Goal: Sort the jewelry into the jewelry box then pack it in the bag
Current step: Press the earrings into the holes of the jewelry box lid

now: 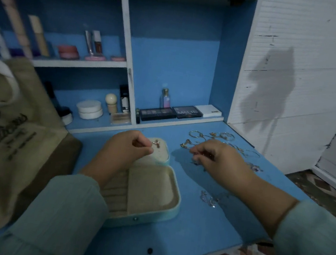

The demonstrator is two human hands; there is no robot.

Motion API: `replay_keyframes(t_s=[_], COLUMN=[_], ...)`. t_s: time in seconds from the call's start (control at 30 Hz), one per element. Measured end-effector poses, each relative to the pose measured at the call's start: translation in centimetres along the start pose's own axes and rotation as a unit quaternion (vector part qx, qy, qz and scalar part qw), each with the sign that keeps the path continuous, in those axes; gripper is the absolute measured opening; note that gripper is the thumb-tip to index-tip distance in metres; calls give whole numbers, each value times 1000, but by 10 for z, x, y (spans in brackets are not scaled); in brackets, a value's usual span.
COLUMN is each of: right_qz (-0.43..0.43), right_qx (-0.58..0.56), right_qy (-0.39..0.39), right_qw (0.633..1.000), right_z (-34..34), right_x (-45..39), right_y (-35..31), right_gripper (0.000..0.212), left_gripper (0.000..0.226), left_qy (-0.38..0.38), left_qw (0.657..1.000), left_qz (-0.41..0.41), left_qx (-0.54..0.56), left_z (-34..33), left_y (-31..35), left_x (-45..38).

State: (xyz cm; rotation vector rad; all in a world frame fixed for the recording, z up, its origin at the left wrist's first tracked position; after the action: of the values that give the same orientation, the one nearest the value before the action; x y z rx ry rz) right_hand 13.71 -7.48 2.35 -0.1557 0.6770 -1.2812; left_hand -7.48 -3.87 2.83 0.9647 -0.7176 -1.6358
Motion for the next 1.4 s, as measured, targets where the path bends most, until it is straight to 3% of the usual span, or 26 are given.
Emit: replay_keyframes(t_s=[0.23,0.47,0.7,0.83,1.13,1.4], right_qz=[-45,-93,-82,-56,-68,-60], right_qx=[-35,-131,-137,-113,10,16], right_qy=[-31,-71,-131,-141,-125,-89], right_qw=[998,984,978,982,990,994], right_z=[-34,-55,-73,-85,-84,-81], right_x=[-36,-58,-74,-79,-85,-83], right_y=[-35,-49,-74,-81,-72,-61], right_gripper=[9,23,12,15,18,12], left_gripper=[6,5,4,5,9,11], left_qy=[99,141,164,157,96,81], left_qw=[987,965,944,951,989,991], left_qz=[55,99,140,135,101,107], left_qx=[112,197,250,231,39,18], left_z=[37,47,52,52,46,45], left_y=[-36,-61,-77,-79,-87,-90], left_x=[11,8,8,2,-21,-31])
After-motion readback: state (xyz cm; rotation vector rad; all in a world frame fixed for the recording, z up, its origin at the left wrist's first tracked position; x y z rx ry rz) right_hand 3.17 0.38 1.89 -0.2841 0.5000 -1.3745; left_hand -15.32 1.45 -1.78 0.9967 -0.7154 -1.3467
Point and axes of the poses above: each hand's wrist, its own x-axis away from the middle knuckle, its own z-axis out of the back of the hand, y = z × x, the point moved 4 cm from there along -x, towards the middle knuckle, and after that the axes turned 11 degrees about x, right-handed, at the moved point
